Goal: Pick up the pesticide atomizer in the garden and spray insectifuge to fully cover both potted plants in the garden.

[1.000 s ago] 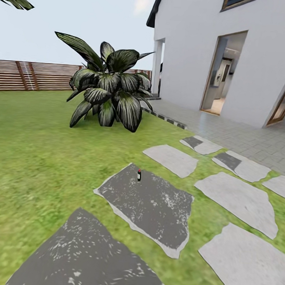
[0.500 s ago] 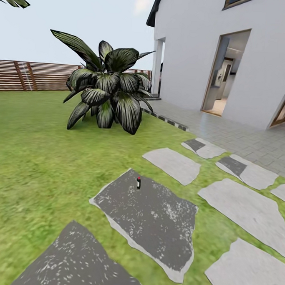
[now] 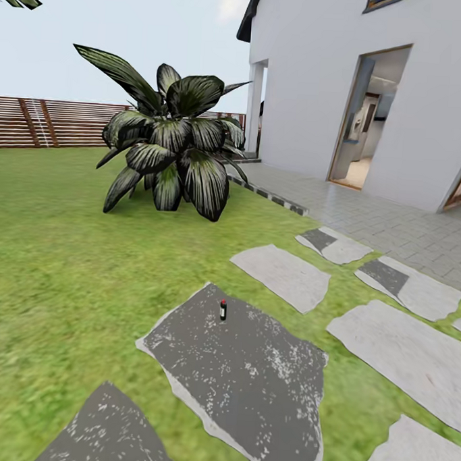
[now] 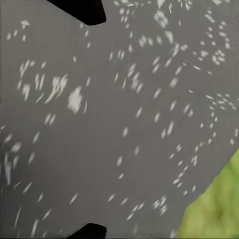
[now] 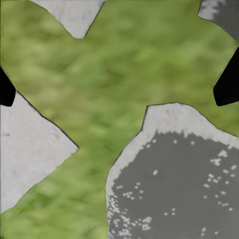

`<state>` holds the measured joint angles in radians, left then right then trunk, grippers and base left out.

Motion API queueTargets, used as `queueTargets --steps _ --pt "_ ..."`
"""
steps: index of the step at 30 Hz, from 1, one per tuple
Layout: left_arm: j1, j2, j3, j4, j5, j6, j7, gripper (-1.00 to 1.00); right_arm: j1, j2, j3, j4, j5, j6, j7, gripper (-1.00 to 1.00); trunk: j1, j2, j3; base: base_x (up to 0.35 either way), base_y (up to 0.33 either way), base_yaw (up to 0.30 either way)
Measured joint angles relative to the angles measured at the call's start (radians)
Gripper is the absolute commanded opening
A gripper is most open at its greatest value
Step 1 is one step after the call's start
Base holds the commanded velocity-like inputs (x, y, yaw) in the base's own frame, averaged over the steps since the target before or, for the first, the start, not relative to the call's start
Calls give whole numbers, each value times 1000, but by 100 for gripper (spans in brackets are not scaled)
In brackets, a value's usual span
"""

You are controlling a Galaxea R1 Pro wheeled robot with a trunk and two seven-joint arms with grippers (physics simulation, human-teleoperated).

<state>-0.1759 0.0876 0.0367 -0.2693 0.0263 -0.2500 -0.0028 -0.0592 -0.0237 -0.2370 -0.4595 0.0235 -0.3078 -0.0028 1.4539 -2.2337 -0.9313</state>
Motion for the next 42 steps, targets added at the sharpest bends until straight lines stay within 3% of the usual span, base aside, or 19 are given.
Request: queueTargets --steps 32,42 --pt "0 0 0 0 0 0 0 100 0 -1 1 0 0 0 2 100 0 0 0 324 116 0" --pt "0 0 0 0 0 0 0 100 0 -1 0 0 0 0 1 100 0 0 7 318 136 -183"
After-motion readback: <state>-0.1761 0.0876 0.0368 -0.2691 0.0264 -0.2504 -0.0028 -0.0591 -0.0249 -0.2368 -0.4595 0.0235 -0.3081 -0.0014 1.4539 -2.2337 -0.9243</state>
